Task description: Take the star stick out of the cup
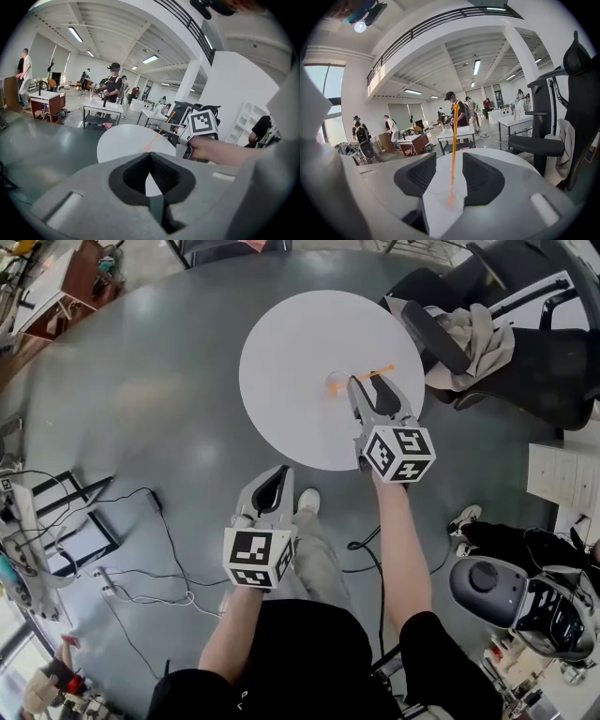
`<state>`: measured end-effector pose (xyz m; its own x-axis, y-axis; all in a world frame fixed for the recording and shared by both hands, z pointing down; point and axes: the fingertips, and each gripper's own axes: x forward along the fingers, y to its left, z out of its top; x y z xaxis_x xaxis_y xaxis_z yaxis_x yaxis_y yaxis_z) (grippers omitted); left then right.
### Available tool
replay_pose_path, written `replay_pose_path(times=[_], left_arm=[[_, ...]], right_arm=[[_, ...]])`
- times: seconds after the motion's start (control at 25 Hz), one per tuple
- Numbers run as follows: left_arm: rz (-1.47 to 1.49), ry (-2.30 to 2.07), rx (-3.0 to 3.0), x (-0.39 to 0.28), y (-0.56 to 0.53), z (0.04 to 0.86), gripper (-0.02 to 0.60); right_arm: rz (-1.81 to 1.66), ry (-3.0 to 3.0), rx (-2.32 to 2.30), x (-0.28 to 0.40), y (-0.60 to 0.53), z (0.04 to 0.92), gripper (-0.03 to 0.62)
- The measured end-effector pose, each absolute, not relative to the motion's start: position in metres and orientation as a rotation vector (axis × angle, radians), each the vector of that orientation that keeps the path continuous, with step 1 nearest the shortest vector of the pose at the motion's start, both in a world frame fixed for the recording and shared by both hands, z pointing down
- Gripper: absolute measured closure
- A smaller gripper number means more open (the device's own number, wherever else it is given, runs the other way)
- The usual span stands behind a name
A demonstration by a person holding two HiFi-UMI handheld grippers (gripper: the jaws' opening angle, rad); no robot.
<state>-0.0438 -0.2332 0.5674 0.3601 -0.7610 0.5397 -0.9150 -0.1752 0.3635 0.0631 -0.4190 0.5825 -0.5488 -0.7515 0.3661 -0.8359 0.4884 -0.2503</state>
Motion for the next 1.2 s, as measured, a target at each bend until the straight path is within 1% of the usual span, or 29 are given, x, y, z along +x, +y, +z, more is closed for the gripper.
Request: replay_pose_path(times=[0.16, 0.32, 0.72, 1.2], left_arm=[[0.31, -1.455, 1.978, -0.047, -0.234, 0.569, 0.578], [0.31, -1.461, 1.976, -0.048, -0.236, 0.569, 0.578], [0.296, -1.47, 2.0, -0.05, -0.24, 0.554, 0.578], [0.259, -1.473, 2.08, -0.042, -0.242, 0.513, 0.578]], right_arm=[[0.608, -2.517, 1.383, 0.06, -0.425, 0.586, 0.472], [0.607, -2.515, 1.411, 0.062, -0.426, 0.584, 0.582], [0.575, -2.531, 1.451, 0.066, -0.422, 0.561, 0.586], [0.45, -2.644, 1.534, 0.082, -0.403, 0.48, 0.583]])
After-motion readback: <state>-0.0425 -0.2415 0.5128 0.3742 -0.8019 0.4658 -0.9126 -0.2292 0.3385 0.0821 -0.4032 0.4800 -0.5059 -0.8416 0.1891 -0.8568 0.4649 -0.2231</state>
